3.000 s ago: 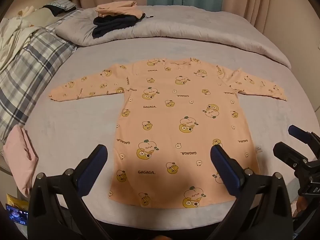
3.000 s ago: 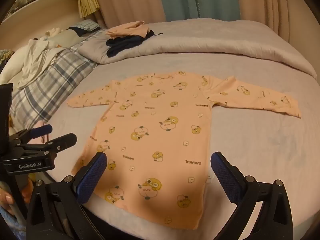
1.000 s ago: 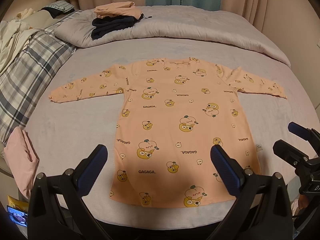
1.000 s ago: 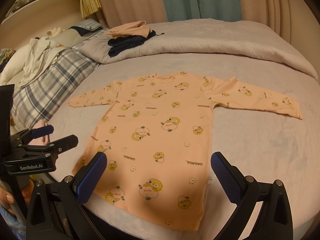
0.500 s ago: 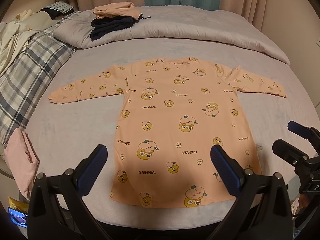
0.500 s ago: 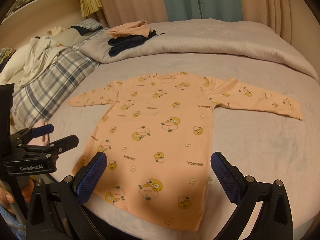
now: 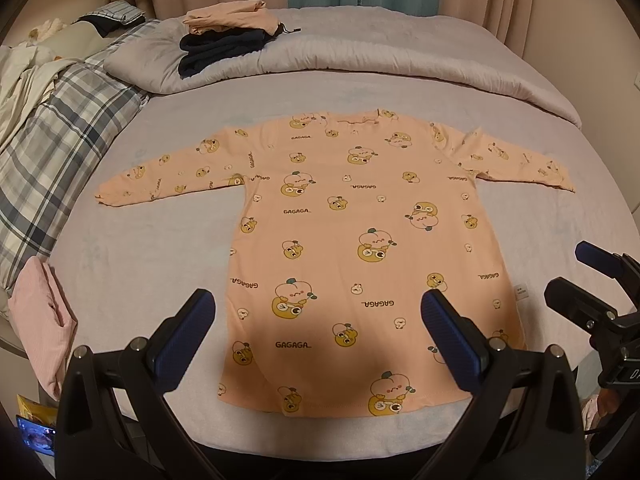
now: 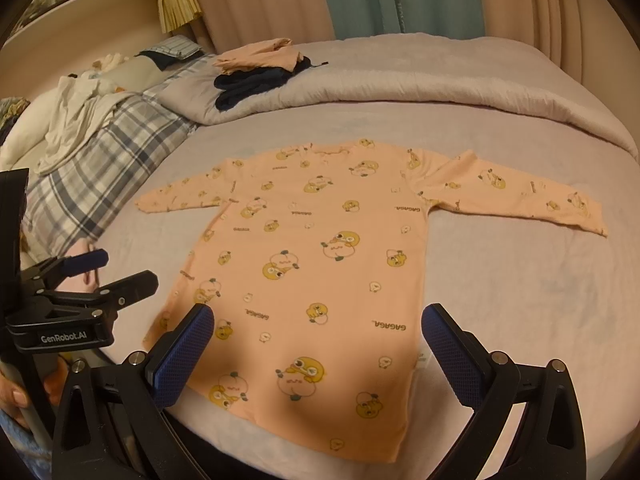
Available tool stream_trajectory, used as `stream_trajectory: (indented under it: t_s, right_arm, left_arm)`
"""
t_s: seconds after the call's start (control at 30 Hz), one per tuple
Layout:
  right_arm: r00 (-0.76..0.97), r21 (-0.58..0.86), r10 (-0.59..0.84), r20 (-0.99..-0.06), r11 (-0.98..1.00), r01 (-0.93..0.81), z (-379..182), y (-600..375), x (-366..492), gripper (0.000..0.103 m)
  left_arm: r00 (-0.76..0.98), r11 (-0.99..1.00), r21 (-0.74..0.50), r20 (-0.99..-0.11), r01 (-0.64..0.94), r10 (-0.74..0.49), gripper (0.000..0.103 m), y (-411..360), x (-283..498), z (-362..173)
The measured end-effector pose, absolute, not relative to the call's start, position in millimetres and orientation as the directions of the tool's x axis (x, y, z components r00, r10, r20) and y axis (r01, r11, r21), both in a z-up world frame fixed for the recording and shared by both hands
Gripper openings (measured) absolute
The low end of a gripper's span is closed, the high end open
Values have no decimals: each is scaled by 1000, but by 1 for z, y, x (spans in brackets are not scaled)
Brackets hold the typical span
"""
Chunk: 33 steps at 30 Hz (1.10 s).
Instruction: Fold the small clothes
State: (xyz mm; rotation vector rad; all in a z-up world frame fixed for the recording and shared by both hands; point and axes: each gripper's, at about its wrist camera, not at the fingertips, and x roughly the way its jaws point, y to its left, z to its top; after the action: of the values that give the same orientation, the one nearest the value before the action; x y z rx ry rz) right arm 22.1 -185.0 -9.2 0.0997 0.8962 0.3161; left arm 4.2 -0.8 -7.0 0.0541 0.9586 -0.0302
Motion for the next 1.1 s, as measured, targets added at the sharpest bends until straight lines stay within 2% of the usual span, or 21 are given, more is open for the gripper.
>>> stream_trajectory:
  t_s: [0.57,0.8,0.9,1.1]
  right_arm:
    - [589,273,329,-738,944,-185,-17,-208,33,103]
    - [604,304,316,-732,944,-126,-25,-237,48,103]
    - [630,324,293,-720,944,-69,-31,-262,58,103]
    - [666,438,232,-709,885,158,-59,-352,79,103]
  left_arm:
    - [549,999,-35,-835,41,-52,103,-5,22,-15]
    - [544,998,-19,-838,57,-47,103,-14,35,-18]
    - [541,998,-34,-839,57,-59,103,-16,48,-23]
    - [505,994,-82,-857,65,-104,103,-28,87,-41]
